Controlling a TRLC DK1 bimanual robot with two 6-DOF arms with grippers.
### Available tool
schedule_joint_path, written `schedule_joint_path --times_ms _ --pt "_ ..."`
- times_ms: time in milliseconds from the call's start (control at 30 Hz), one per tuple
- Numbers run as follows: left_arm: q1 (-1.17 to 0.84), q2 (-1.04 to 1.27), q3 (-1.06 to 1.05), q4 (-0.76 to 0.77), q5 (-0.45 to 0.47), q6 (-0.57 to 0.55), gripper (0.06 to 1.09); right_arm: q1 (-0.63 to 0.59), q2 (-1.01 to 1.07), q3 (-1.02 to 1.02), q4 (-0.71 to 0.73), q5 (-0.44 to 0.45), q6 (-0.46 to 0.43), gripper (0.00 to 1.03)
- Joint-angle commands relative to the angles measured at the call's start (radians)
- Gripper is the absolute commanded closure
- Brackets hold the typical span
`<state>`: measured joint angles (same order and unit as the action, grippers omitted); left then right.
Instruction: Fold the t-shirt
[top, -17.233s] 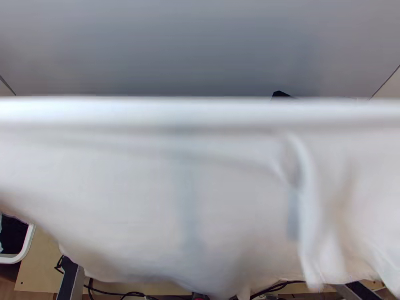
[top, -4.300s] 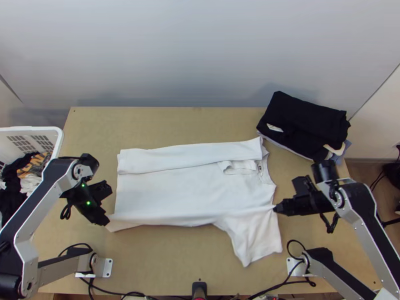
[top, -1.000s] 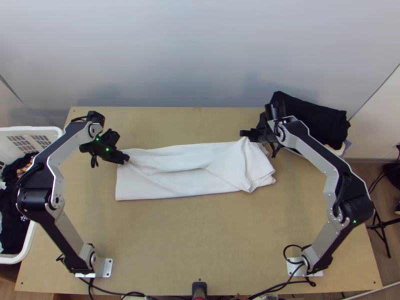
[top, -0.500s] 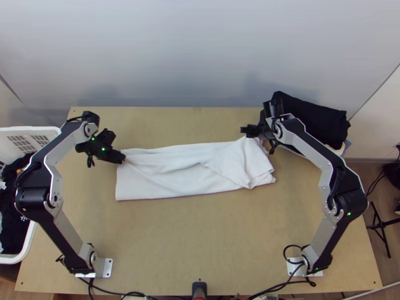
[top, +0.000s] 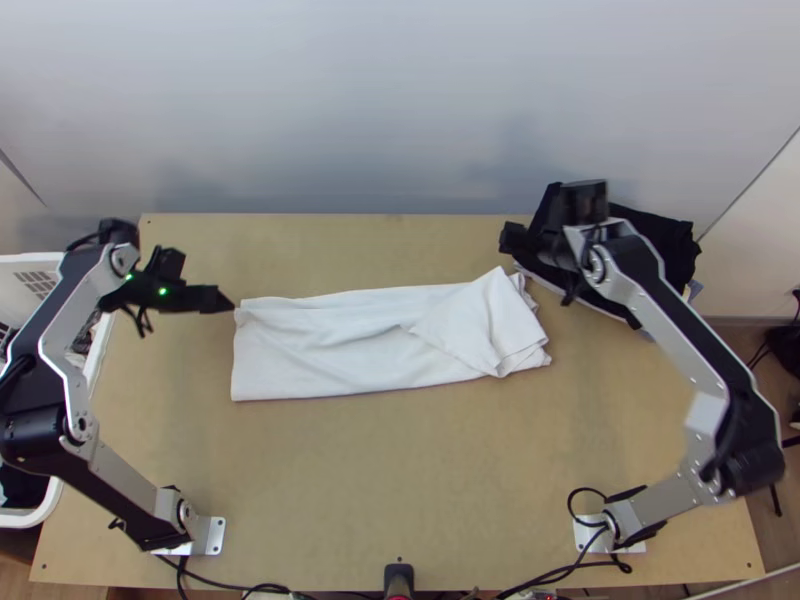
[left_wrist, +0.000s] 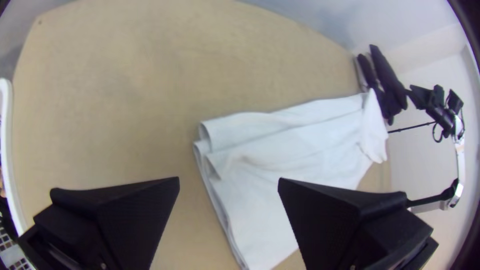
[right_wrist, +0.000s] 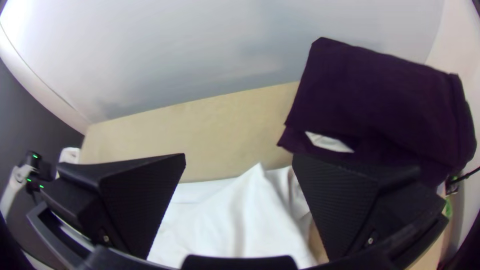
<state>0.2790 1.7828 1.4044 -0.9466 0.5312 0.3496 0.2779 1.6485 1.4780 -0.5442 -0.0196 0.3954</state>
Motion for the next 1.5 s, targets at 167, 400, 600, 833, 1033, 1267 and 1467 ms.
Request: schedule_joint_path --times_ms 167,400,600,833,1033,1267,1467 --pt "0.192 -0.158 -0.355 -0.008 0.263 -0.032 0.13 -0.177 -0.124 0.041 -0.186 -0.707 0.438 0.03" --pt "0.224 -0.181 -0.441 0.121 0.265 -0.047 0.13 -0.177 -0.135 0.028 -0.203 -0.724 0.462 0.03" --pt "0.2 -0.171 -0.469 0.192 0.263 -0.063 0.13 -0.174 -0.139 0.062 -0.203 -0.723 0.482 0.03" --pt "0.143 -0.137 -0.516 0.359 0.23 -0.147 0.12 -0.187 -0.159 0.1 -0.209 -0.723 0.494 0.03" --pt "0.071 -0.086 -0.522 0.451 0.185 -0.264 0.12 -0.192 -0.176 0.102 -0.221 -0.721 0.494 0.03" --pt "-0.055 -0.076 -0.527 0.532 0.187 -0.377 0.12 -0.197 -0.187 0.094 -0.221 -0.717 0.494 0.03" --pt "-0.219 -0.072 -0.518 0.618 0.173 -0.491 0.12 -0.206 -0.184 0.113 -0.221 -0.712 0.494 0.03"
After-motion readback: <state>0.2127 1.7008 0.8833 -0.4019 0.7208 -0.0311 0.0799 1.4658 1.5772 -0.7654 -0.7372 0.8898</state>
